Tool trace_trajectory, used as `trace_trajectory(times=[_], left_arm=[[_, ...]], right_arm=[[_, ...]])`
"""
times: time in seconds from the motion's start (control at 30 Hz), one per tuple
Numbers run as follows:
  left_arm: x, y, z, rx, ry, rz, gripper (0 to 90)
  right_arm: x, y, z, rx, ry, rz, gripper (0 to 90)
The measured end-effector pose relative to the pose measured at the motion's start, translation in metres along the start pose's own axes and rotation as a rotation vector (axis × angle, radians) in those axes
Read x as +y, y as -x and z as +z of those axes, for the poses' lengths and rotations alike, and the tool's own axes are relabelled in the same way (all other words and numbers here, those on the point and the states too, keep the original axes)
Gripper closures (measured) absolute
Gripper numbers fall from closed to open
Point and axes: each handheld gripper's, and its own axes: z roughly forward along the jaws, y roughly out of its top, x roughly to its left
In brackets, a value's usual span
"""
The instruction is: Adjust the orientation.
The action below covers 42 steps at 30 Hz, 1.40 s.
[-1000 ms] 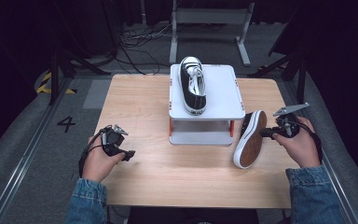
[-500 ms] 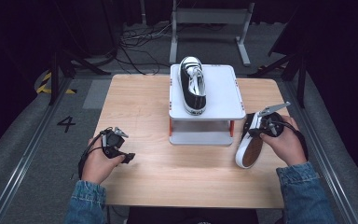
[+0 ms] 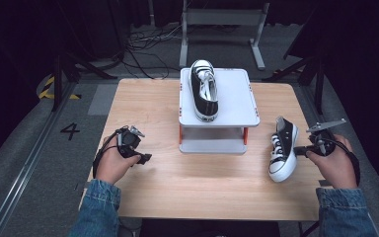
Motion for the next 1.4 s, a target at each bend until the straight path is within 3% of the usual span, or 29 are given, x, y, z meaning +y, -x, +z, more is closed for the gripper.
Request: trace_trajectory(times=[0.13, 0.3, 0.33, 0.53, 0.67, 0.73, 0.8, 0.93, 1.07, 1.17, 1.4], left_arm=[[0.011, 0.004, 0.008, -0.022, -0.006, 0.022, 29.7], [0.014, 0.005, 0.008, -0.026, -0.005, 0.026, 29.7], [0.014, 0.004, 0.008, -0.025, -0.004, 0.027, 29.7], [0.01, 0.003, 0.006, -0.019, -0.002, 0.013, 29.6], [0.008, 0.002, 0.004, -0.021, 0.003, 0.011, 29.6], [0.008, 0.001, 0.004, -0.021, 0.003, 0.01, 29.6], [0.008, -0.001, 0.003, -0.027, 0.01, -0.002, 29.6], [0.008, -0.001, 0.002, -0.025, 0.012, -0.003, 29.5], [0.007, 0.0, 0.002, -0.023, 0.01, 0.003, 29.5], [0.006, 0.0, 0.002, -0.024, 0.009, -0.001, 29.5], [0.002, 0.001, 0.001, -0.018, 0.003, -0.005, 29.4]], right_arm=[[-0.016, 0.011, 0.002, -0.009, -0.043, 0.055, 90.0], [-0.03, 0.021, 0.015, -0.051, -0.12, 0.078, 89.9], [-0.032, 0.024, 0.018, -0.01, -0.103, 0.099, 89.8], [-0.033, 0.027, 0.01, -0.051, -0.095, 0.09, 87.2], [-0.038, 0.028, 0.011, -0.068, -0.174, 0.102, 85.7], [-0.043, 0.028, 0.018, -0.047, -0.231, 0.113, 85.6], [-0.043, 0.027, 0.024, -0.011, -0.253, 0.111, 88.8], [-0.039, 0.021, 0.025, -0.021, -0.276, 0.093, 90.0], [-0.035, 0.016, 0.027, 0.018, -0.28, 0.067, 89.9], [-0.027, 0.003, 0.033, 0.079, -0.271, 0.03, 88.6], [-0.006, -0.02, 0.048, 0.116, -0.224, -0.048, 87.0]])
